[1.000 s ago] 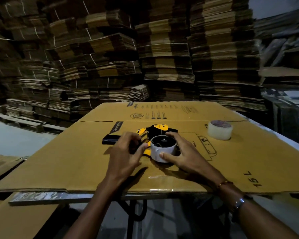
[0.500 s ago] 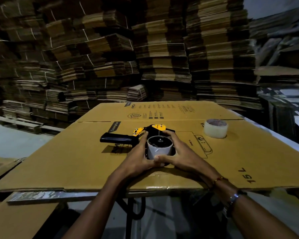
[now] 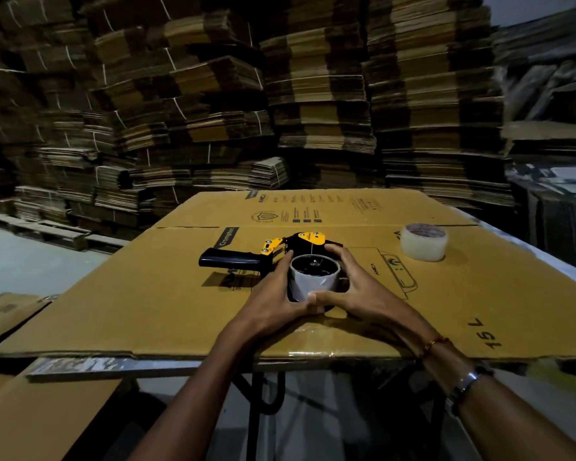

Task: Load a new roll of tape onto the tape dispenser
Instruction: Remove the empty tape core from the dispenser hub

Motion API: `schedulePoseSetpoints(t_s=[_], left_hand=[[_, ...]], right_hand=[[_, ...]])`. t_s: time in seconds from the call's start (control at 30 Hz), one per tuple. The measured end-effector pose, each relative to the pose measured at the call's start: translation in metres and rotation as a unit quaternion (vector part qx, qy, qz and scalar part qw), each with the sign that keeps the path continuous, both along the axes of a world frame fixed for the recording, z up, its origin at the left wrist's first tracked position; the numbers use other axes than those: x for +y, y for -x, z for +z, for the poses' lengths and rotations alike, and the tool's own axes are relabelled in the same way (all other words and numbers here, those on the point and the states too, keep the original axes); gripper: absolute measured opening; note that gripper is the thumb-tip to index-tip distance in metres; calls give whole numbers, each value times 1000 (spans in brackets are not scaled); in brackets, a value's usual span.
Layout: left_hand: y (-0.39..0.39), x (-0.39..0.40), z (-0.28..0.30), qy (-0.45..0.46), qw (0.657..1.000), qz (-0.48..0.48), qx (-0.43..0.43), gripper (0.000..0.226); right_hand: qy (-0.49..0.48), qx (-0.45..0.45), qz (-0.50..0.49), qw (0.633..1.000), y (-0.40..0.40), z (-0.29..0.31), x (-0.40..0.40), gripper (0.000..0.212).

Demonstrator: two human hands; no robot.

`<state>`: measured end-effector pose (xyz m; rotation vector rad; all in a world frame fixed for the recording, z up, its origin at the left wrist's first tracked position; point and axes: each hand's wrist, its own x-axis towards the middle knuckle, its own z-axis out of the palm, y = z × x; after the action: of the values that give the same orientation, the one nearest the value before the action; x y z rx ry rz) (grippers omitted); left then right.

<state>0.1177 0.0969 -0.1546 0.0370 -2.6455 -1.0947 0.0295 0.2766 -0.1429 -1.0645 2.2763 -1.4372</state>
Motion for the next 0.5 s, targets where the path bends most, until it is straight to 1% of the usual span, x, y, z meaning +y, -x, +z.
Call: schedulePoseSetpoints(t_s=[0.07,0.1,0.27,0.33,0.43,0.5], left_hand=[[0,0,1,6,1000,1,-6,122],[0,0,1,4,1000,0,-9,122],[1,0,2,-8,1000,-9,-19,126],[2,-1,1,-10,1000,-12,-23,126],[2,-2,1,-13,999,-21,-27,126],[3,-2,0,-14,999,-22,-26,127]], right_hand=[[-30,32,-3,999,-1,-1,-3,112],[-31,34,-3,999,-1,-1,-4,113],[-14,26,-7,1000,-1,-1,-1,108],[-18,23,-7,1000,-1,-1,-2,101],[-11,21,-10,1000,-5,2,-6,85],[-12,13,-15,1000,-4,3,-9,83]])
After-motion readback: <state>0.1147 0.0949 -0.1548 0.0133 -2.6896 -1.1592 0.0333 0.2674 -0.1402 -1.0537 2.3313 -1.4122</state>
